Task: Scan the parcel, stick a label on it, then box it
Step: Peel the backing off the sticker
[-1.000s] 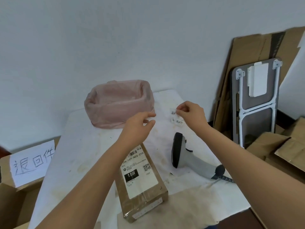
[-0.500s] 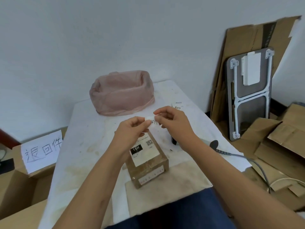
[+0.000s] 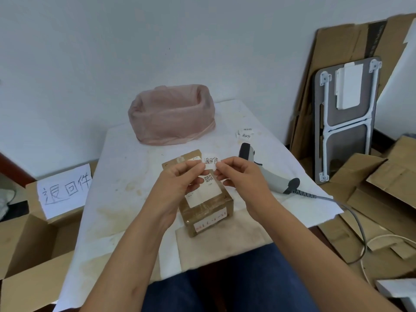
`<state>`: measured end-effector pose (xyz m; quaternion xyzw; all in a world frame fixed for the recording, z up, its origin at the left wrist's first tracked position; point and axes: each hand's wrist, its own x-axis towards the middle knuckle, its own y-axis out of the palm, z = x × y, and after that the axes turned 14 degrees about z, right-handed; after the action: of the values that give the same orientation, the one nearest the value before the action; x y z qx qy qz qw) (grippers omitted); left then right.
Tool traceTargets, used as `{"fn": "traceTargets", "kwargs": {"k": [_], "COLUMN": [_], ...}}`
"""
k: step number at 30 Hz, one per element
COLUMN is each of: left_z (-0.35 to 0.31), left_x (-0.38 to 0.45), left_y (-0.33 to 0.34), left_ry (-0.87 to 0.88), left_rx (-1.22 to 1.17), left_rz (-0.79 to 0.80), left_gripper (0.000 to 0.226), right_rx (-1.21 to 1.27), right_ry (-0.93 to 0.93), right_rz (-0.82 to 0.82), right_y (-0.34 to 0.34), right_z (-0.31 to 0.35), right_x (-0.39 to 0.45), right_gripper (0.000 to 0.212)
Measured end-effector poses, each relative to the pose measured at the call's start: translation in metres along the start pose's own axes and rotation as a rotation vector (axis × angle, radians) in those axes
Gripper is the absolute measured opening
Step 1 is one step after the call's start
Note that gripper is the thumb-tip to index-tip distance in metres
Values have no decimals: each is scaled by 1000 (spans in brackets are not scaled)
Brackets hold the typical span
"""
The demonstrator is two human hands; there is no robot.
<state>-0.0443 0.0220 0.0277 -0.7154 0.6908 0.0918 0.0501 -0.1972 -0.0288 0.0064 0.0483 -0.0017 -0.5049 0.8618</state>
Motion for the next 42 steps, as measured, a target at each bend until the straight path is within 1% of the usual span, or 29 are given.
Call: {"fn": "traceTargets", "kwargs": {"k": [3,12,18,21,22,23,25,27,29,32,37,42], "left_z": [3,5,5,5,5,5,6,7,8,9,7,7], "left_x": [-4,-5,-8,-9,-9,-9,-8,-8,-8,-9,-12,-12], "left_y": [0,0,1,3,4,4,7,9,10,11,10,9], "left_ry": [-21,-1,3,8,7,6,4,6,11,24,20,4], "left_rx": [-10,-39,-54,-65,-70,-76,-91,-96,-95,-136,-147,-161], "left_rz": [-21,-60,-36,-38,-41,-48,-64,-66,-43,-9,21,17], "left_gripper": [15,14,10,8,7,7,7,7,9,12,15,19], "right_rx": [8,-5,9,-11,-48,-128,-415,-736,-913,-940,-818,-788], "right_ry": [2,3,14,6,-17,-62,-240,-457,-552,-520,-469,-467], "right_rz": [-34,-45,-40,-57,-81,-121,-226,-277,-244,-176,-149,-137], "right_y": [-2,4,6,8,9,10,10,11,13,17,17,16], "right_z": [-1,1,2,2,2,2,2,3,0,-3,-1,3], "right_x": [-2,-3,-7,-6,-6,-6,-8,-10,-10,-11,-12,-14], "right_gripper": [17,16,15,9,10,16,26,23,15,12,11,10]}}
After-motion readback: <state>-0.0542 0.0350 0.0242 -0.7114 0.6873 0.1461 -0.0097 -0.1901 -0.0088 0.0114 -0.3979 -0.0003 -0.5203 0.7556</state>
